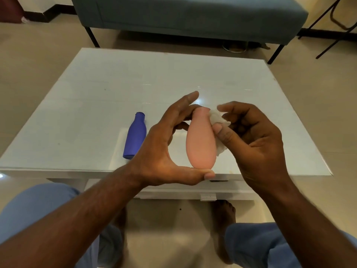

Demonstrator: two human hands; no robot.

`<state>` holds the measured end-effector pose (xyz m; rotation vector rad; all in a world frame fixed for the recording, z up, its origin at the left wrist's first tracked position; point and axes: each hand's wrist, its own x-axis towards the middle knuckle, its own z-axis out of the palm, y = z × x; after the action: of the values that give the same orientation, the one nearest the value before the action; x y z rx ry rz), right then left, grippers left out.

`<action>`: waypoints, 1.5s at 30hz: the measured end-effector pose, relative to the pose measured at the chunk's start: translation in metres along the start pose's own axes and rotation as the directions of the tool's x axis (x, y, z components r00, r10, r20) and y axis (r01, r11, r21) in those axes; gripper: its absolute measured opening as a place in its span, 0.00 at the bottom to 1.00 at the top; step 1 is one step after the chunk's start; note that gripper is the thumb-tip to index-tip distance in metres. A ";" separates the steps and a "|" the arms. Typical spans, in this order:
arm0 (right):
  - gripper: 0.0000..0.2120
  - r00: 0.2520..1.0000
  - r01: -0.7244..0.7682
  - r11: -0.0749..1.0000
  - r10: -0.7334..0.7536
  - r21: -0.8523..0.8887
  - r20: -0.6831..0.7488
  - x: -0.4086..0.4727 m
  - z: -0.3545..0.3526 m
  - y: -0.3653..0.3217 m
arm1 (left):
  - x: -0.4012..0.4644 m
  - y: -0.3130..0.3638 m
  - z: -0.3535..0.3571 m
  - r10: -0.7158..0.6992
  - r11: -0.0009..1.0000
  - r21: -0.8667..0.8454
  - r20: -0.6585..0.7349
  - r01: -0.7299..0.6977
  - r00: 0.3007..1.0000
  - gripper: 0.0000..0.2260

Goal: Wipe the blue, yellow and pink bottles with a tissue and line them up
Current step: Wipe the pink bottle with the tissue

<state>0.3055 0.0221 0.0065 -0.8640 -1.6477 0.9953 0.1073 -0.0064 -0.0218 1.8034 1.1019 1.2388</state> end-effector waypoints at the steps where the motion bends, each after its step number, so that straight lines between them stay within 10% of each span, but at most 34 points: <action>1: 0.09 1.000 0.003 1.000 -0.003 -0.002 0.001 0.000 0.000 0.000 | 0.000 0.001 0.000 0.001 1.000 -0.008 -0.005 -0.001 1.000 0.55; 12: 0.11 0.925 0.354 0.932 -0.337 -0.079 0.176 -0.007 -0.004 -0.002 | -0.003 0.004 -0.003 -0.042 0.998 -0.059 -0.094 0.036 0.995 0.53; 25: 0.08 0.999 -0.048 0.985 0.045 0.167 0.022 -0.003 0.004 0.004 | -0.005 0.007 0.003 -0.030 0.988 -0.156 -0.063 0.020 0.998 0.52; 31: 0.06 0.983 0.027 0.969 -0.071 0.246 0.172 -0.009 0.010 -0.003 | 0.001 0.007 -0.001 -0.102 0.969 -0.241 -0.196 0.053 0.975 0.49; 45: 0.06 0.980 -0.134 0.986 0.146 0.095 -0.135 -0.001 0.004 0.006 | -0.008 0.008 0.010 -0.118 0.989 -0.084 0.045 0.122 0.992 0.47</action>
<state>0.3028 0.0233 0.0002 -0.9808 -1.4297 1.0680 0.1167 -0.0177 -0.0212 1.6650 1.1004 1.1569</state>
